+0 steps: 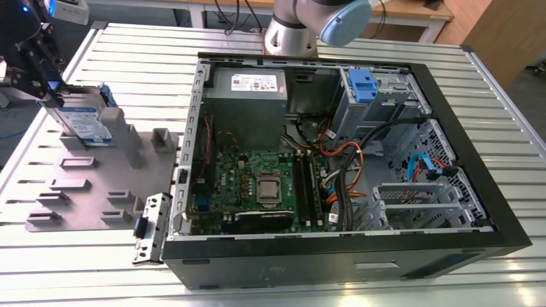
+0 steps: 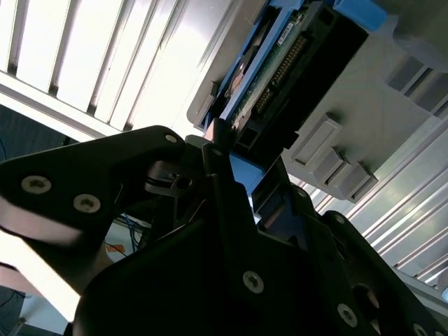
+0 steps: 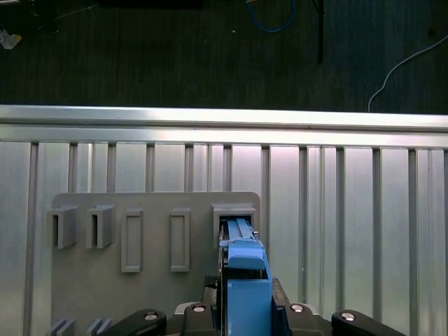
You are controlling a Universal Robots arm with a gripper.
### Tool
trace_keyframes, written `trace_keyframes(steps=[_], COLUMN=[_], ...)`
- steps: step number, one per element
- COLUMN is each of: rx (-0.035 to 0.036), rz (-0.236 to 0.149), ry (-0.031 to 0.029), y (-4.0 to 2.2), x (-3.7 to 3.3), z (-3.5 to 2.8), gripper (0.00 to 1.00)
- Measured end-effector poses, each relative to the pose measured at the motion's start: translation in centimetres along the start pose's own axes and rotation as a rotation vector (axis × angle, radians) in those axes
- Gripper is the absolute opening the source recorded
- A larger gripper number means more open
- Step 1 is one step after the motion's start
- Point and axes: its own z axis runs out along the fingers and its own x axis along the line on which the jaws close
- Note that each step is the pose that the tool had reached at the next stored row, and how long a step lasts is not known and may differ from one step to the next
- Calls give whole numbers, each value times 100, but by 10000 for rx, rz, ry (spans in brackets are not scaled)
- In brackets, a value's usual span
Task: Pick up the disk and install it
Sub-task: 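Pick up the disk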
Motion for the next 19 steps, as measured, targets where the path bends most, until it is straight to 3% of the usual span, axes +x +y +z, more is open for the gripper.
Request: trace_keyframes(steps=[4,5,7,14,19], rx=[5,3,0,69,87], rz=[-1,0,-1,-3,-4], ry=[-3,-1,1,-7,-7], y=[0,0,1,82,92], x=[0,0,0,0,0], z=[3,2,0,7,13], gripper=[38,44,44,44,44])
